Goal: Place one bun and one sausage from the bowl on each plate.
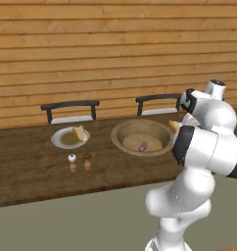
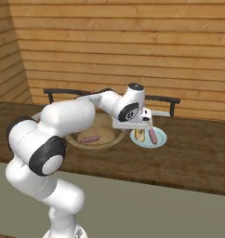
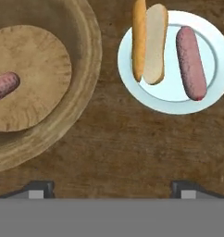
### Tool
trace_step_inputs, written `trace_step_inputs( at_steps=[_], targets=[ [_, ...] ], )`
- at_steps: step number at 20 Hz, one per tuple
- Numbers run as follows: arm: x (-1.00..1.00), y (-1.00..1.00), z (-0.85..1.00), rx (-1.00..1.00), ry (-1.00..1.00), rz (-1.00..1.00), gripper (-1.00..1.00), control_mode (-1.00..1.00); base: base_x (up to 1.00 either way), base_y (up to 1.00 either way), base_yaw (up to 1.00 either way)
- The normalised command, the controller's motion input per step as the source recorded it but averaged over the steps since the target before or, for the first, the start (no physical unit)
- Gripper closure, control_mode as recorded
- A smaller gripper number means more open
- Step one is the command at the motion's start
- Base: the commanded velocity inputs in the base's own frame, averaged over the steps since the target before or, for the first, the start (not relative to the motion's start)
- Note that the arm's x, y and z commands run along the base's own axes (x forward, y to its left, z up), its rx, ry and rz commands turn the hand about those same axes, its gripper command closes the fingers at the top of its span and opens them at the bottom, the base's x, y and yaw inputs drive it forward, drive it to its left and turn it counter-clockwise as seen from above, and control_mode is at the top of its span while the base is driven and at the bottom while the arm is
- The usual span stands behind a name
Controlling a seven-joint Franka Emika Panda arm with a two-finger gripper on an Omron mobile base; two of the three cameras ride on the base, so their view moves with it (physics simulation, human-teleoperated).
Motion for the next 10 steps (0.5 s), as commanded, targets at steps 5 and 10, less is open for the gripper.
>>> trace_step_inputs(
  at_steps=[5, 10],
  targets=[
    [-0.40, 1.00, 0.62, -0.30, 0.44, -0.02, -1.00, -1.00, 0.00, 0.00, 0.00],
    [-0.19, 0.69, -0.12, 0.12, 0.07, 0.00, -1.00, -1.00, 0.00, 0.00, 0.00]
  ],
)
